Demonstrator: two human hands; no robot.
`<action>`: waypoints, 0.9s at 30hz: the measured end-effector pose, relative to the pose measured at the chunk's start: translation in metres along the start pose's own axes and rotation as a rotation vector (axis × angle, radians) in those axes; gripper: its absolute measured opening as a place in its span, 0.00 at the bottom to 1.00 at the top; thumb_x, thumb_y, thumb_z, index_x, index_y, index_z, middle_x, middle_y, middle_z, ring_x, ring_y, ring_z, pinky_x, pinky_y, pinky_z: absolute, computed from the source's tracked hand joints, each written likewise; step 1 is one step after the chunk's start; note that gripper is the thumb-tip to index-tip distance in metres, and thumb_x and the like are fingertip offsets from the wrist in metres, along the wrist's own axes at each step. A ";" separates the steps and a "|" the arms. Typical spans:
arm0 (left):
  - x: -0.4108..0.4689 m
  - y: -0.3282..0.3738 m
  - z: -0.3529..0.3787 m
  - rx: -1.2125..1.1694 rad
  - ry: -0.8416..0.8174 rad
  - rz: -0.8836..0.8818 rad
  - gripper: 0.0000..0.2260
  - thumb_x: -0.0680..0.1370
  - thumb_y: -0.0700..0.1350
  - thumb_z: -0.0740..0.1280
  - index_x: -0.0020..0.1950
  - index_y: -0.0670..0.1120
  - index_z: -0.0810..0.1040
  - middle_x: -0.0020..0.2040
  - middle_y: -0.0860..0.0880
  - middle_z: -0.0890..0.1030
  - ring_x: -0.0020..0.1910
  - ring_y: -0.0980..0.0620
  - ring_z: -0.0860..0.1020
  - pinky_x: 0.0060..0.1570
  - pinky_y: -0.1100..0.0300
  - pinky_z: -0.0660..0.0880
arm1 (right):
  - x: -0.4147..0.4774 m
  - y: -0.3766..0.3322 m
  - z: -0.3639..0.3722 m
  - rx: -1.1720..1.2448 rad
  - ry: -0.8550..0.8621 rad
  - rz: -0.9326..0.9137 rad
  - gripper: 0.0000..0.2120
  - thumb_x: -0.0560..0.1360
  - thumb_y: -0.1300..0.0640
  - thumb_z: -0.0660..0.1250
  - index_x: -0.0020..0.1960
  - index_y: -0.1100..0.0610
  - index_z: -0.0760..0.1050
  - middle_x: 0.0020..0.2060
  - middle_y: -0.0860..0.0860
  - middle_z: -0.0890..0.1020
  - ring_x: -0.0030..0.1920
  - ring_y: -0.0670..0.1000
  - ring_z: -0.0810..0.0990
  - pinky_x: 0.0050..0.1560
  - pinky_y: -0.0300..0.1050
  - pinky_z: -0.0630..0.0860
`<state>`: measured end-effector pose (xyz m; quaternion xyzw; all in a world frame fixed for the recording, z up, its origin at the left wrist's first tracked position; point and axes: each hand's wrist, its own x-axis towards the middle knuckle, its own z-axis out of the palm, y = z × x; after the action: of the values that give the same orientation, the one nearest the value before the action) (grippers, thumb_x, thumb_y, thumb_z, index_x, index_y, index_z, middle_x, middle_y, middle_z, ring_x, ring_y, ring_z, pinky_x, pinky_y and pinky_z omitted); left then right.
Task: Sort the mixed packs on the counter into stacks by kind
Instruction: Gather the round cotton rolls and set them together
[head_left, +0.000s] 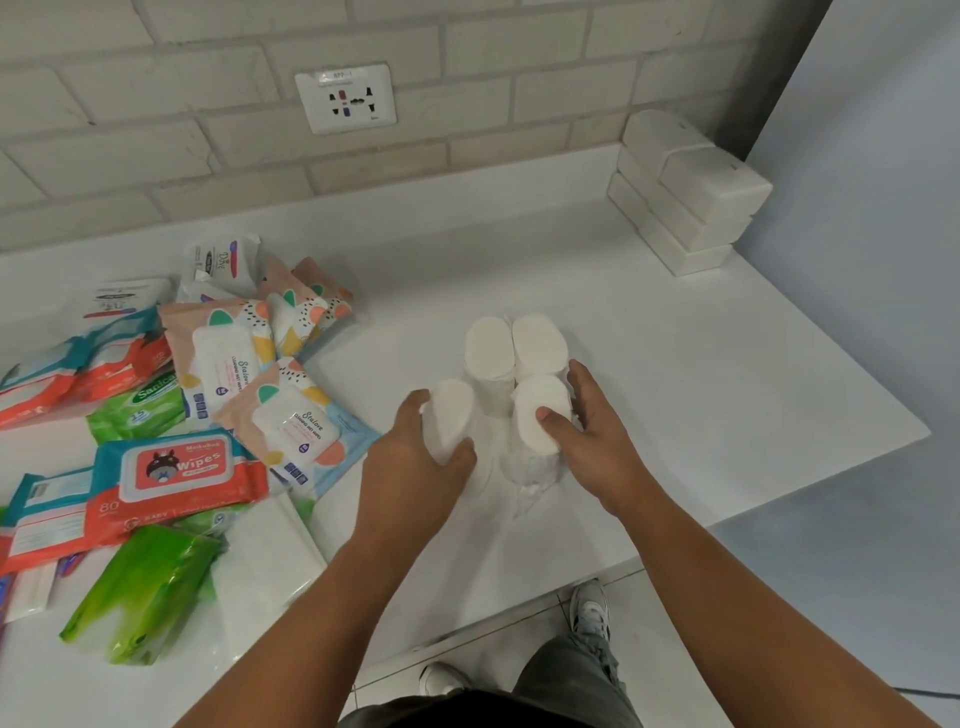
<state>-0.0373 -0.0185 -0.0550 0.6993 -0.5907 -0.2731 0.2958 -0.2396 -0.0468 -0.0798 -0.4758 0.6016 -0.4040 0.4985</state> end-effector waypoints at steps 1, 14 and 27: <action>-0.001 0.000 0.002 0.007 -0.021 0.003 0.31 0.76 0.55 0.72 0.76 0.53 0.64 0.63 0.53 0.79 0.57 0.50 0.79 0.56 0.60 0.74 | 0.000 0.001 0.001 -0.002 -0.005 -0.007 0.34 0.79 0.56 0.67 0.79 0.45 0.55 0.75 0.42 0.66 0.73 0.46 0.66 0.69 0.44 0.67; -0.005 0.008 0.033 0.032 -0.100 0.212 0.49 0.63 0.58 0.83 0.76 0.50 0.61 0.71 0.52 0.71 0.68 0.52 0.69 0.64 0.62 0.62 | -0.003 0.004 0.006 0.039 0.003 -0.036 0.26 0.79 0.53 0.67 0.74 0.44 0.62 0.64 0.39 0.75 0.65 0.44 0.75 0.65 0.45 0.75; 0.017 0.010 0.044 0.069 -0.115 0.195 0.53 0.63 0.56 0.83 0.78 0.48 0.55 0.70 0.47 0.66 0.67 0.48 0.69 0.57 0.60 0.70 | -0.004 0.004 0.007 0.065 -0.001 -0.079 0.27 0.80 0.53 0.67 0.74 0.38 0.61 0.68 0.41 0.73 0.67 0.47 0.73 0.67 0.50 0.75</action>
<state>-0.0734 -0.0407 -0.0777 0.6316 -0.6810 -0.2619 0.2623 -0.2331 -0.0425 -0.0840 -0.4829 0.5684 -0.4427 0.4977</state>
